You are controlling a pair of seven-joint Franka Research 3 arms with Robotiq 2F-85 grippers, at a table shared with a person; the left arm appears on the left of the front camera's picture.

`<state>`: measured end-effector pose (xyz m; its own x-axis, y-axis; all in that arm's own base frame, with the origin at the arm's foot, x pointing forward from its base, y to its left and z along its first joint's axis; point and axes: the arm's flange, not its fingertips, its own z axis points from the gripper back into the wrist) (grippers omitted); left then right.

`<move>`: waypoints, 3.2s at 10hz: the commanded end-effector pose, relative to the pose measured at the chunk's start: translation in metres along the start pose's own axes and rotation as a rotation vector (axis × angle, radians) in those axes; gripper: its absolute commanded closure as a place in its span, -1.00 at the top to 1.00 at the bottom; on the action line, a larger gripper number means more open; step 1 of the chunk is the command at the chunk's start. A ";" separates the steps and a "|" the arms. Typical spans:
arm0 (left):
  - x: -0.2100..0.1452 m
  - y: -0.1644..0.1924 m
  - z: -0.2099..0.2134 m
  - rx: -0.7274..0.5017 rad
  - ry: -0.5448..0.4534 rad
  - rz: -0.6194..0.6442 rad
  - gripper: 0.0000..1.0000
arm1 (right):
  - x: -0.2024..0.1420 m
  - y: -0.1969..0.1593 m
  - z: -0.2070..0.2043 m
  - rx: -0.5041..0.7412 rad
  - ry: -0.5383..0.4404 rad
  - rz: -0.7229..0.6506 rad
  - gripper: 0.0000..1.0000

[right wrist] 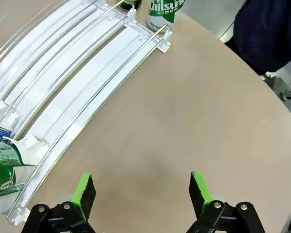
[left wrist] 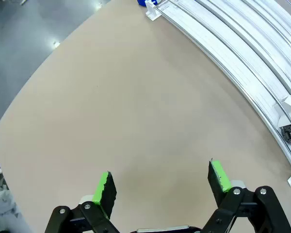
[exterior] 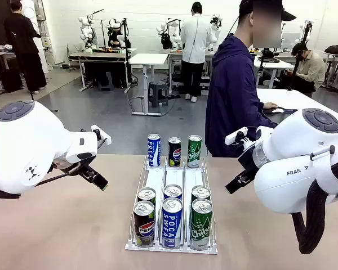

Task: Retrieve and hand over the desired beverage to the person.
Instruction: Pick up a can of the same type that the person held from the Automatic Can Dispenser.

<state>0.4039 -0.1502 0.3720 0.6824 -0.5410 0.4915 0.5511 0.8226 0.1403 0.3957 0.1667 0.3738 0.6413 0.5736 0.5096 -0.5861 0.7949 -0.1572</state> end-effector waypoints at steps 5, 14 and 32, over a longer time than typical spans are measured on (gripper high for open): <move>0.000 0.000 0.000 0.000 0.000 0.000 1.00 | 0.000 0.000 0.000 0.000 0.000 0.000 1.00; 0.000 0.000 0.000 0.000 0.000 0.000 1.00 | 0.000 0.000 0.000 0.000 0.000 0.000 1.00; 0.049 0.126 0.251 -0.364 -0.140 -0.057 1.00 | 0.004 -0.071 0.288 0.220 -0.169 0.002 1.00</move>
<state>0.3825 -0.0706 0.6174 0.5730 -0.5383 0.6180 0.6831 0.7303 0.0029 0.3122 0.0998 0.6346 0.5654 0.5594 0.6061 -0.6438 0.7587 -0.0996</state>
